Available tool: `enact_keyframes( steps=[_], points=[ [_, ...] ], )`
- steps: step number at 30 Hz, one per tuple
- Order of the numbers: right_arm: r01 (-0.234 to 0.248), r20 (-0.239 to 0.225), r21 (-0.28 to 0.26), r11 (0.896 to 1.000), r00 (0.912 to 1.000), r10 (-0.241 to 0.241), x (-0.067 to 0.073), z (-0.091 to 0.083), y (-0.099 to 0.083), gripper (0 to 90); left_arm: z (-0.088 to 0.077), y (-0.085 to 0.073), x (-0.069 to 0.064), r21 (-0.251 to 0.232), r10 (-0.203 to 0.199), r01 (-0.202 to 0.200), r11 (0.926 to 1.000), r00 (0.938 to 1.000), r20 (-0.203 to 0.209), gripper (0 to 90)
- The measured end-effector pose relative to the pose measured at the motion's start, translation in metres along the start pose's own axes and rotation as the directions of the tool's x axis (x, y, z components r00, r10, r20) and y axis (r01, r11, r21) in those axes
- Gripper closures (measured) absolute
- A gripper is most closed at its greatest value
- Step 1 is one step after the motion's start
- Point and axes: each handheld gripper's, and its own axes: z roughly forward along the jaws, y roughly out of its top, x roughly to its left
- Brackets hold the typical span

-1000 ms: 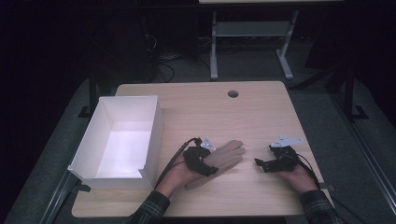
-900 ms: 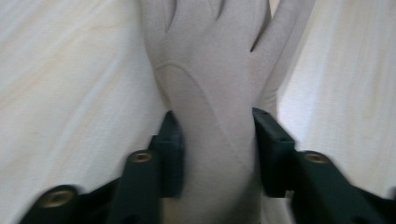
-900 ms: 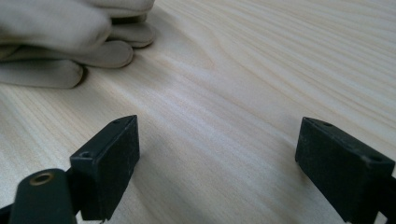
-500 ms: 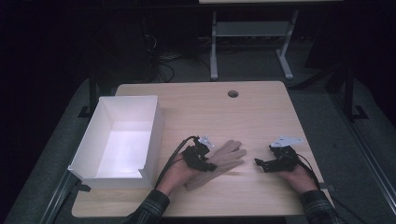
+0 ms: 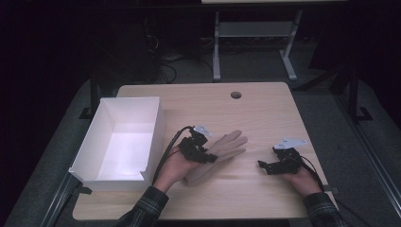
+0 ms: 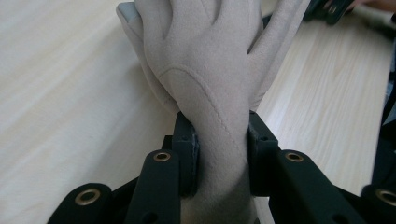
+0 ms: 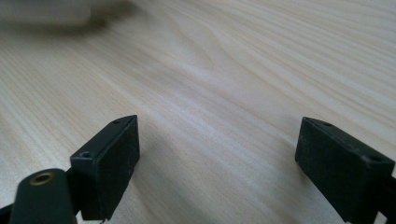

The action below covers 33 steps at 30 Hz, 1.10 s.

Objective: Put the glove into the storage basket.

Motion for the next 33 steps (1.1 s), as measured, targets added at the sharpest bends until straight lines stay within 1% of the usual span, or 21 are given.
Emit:
enact_keyframes(
  steps=[2, 3, 5, 6, 7, 8, 9, 10, 11, 12, 13, 14, 16, 17, 20, 22, 25, 27, 31, 33],
  points=[
    [0.003, 0.001, 0.001, 1.0, 1.0, -0.003, 0.0, 0.0, 0.0, 13.2, -0.009, 0.007, -0.001, -0.013, -0.004, 0.004, 0.9999, 1.0, -0.006, 70.4],
    [0.002, 0.0, 0.001, 1.0, 1.0, -0.002, 0.0, 0.0, 0.0, 13.2, -0.014, 0.01, -0.001, -0.021, -0.013, 0.012, 0.9997, 0.9999, -0.009, 70.4],
    [0.003, 0.0, 0.001, 1.0, 1.0, -0.003, 0.0, 0.0, 0.0, 13.3, -0.023, 0.016, 0.0, -0.024, -0.009, 0.009, 0.9997, 0.9999, -0.011, 70.4],
    [0.003, 0.0, 0.001, 1.0, 1.0, -0.003, 0.0, 0.0, 0.0, 13.3, -0.026, 0.018, -0.001, -0.033, -0.019, 0.019, 0.9993, 0.9997, -0.012, 70.4],
    [0.003, 0.0, 0.001, 1.0, 1.0, -0.003, 0.0, 0.0, 0.0, 13.3, -0.032, 0.022, 0.0, -0.028, -0.012, 0.012, 0.9995, 0.9998, -0.017, 70.4],
    [-0.002, 0.0, -0.001, 1.0, 1.0, 0.002, 0.0, 0.0, 0.0, 13.3, -0.036, 0.025, 0.0, -0.036, -0.022, 0.021, 0.9991, 0.9995, -0.021, 70.4],
    [0.004, 0.001, 0.0, 1.0, 1.0, -0.004, 0.0, 0.0, 0.0, 13.2, -0.041, 0.027, 0.0, -0.033, -0.021, 0.02, 0.9992, 0.9994, -0.027, 70.4],
    [0.002, 0.0, 0.0, 1.0, 1.0, -0.002, 0.0, 0.0, 0.0, 13.2, -0.044, 0.029, 0.0, -0.033, -0.014, 0.013, 0.9994, 0.9995, -0.029, 70.4],
    [0.0, 0.0, 0.0, 1.0, 1.0, 0.0, 0.0, 0.0, 0.0, 13.3, -0.05, 0.032, 0.001, -0.048, -0.024, 0.022, 0.9986, 0.9992, -0.031, 70.3],
    [0.002, 0.0, 0.001, 1.0, 1.0, -0.002, 0.0, 0.0, 0.0, 13.2, -0.055, 0.034, 0.002, -0.046, -0.018, 0.016, 0.9988, 0.9992, -0.037, 70.3],
    [-0.003, -0.001, -0.001, 1.0, 1.0, 0.003, 0.0, 0.0, 0.0, 13.2, -0.06, 0.035, 0.002, -0.053, -0.022, 0.019, 0.9984, 0.9988, -0.043, 70.3],
    [-0.001, -0.001, 0.0, 1.0, 1.0, 0.001, 0.0, 0.0, 0.0, 13.2, -0.066, 0.037, 0.004, -0.044, -0.003, 0.001, 0.999, 0.9988, -0.05, 70.3],
    [-0.002, -0.001, 0.0, 1.0, 1.0, 0.002, 0.0, 0.0, 0.0, 13.2, -0.074, 0.038, 0.007, -0.066, -0.026, 0.022, 0.9976, 0.9978, -0.061, 70.3],
    [0.0, 0.0, 0.0, 1.0, 1.0, 0.0, 0.0, 0.0, 0.0, 13.3, -0.08, 0.038, 0.01, -0.052, -0.007, 0.003, 0.9986, 0.9976, -0.069, 70.3],
    [0.003, 0.0, 0.001, 1.0, 1.0, -0.003, 0.0, 0.0, 0.0, 13.2, -0.095, 0.036, 0.016, -0.069, -0.028, 0.022, 0.9974, 0.9959, -0.086, 70.3],
    [0.0, 0.0, 0.002, 1.0, 1.0, 0.0, 0.0, 0.0, 0.0, 13.3, -0.105, 0.035, 0.02, -0.077, -0.034, 0.027, 0.9966, 0.9951, -0.092, 70.3],
    [0.002, 0.0, 0.0, 1.0, 1.0, -0.002, 0.0, 0.0, 0.0, 13.3, -0.119, 0.031, 0.025, -0.096, -0.052, 0.041, 0.9945, 0.9923, -0.112, 70.2],
    [0.001, 0.0, 0.0, 1.0, 1.0, -0.001, 0.0, 0.0, 0.0, 13.2, -0.125, 0.029, 0.029, -0.119, -0.076, 0.062, 0.991, 0.9904, -0.116, 70.2],
    [0.003, 0.0, 0.0, 1.0, 1.0, -0.003, 0.0, 0.0, 0.0, 13.2, -0.14, 0.019, 0.039, -0.122, -0.102, 0.084, 0.9889, 0.9841, -0.145, 70.2],
    [0.003, 0.0, 0.0, 1.0, 1.0, -0.003, 0.0, 0.0, 0.0, 13.2, -0.145, 0.014, 0.043, -0.134, -0.12, 0.099, 0.986, 0.9793, -0.163, 70.2]
  ],
)
